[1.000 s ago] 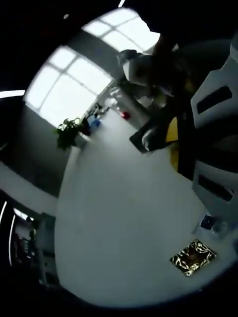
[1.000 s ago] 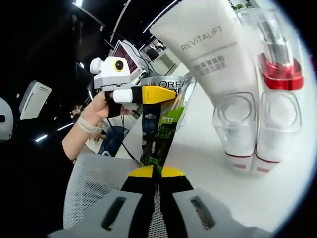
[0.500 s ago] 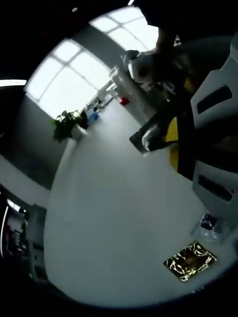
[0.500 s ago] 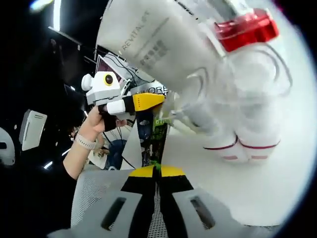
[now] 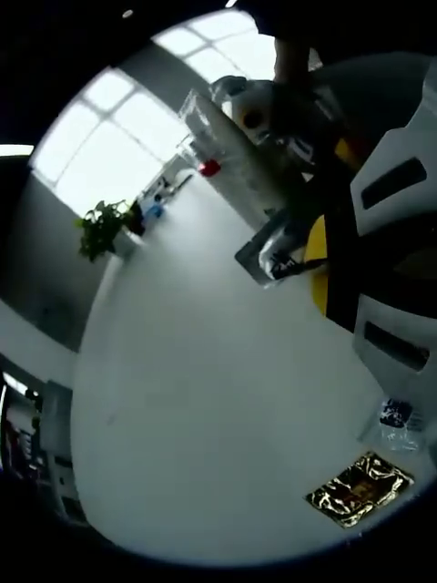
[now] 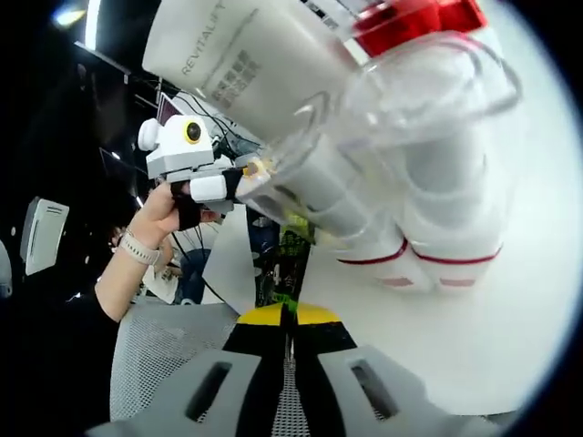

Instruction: Arrange the skincare products in the storage area until every visible bottle or jar stands upright without overlapping.

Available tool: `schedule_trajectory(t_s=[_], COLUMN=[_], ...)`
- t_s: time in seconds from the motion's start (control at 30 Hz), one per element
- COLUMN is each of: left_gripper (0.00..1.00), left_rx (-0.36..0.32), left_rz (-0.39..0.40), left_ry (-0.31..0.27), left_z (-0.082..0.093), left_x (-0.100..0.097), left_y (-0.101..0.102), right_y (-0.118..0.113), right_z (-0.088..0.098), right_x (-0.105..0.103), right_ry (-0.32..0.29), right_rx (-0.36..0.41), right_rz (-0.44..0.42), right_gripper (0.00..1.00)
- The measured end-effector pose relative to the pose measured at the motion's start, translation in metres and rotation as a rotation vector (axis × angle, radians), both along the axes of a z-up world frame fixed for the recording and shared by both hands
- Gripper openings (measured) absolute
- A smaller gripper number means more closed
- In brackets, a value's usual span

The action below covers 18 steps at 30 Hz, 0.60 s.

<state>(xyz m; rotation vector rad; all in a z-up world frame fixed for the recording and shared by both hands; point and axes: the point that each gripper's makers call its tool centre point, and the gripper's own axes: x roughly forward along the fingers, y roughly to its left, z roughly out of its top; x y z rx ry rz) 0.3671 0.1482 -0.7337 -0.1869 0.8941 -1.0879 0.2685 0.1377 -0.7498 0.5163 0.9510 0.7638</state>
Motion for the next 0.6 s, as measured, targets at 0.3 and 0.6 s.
schedule_trajectory(t_s=[0.3,0.6], left_gripper=[0.0,0.0], left_rx=[0.041,0.086], left_rz=[-0.022,-0.014], left_ry=[-0.021,-0.029], left_z=[-0.01,-0.023], left_x=[0.003,0.006], left_y=[-0.001,0.003], right_y=[-0.006,-0.018], right_z=[-0.011,-0.017], right_x=[-0.004,-0.005], right_ry=[-0.03,-0.016], right_rx=[-0.115,-0.159], right_rz=[0.06,0.053], right_gripper=[0.07,0.08])
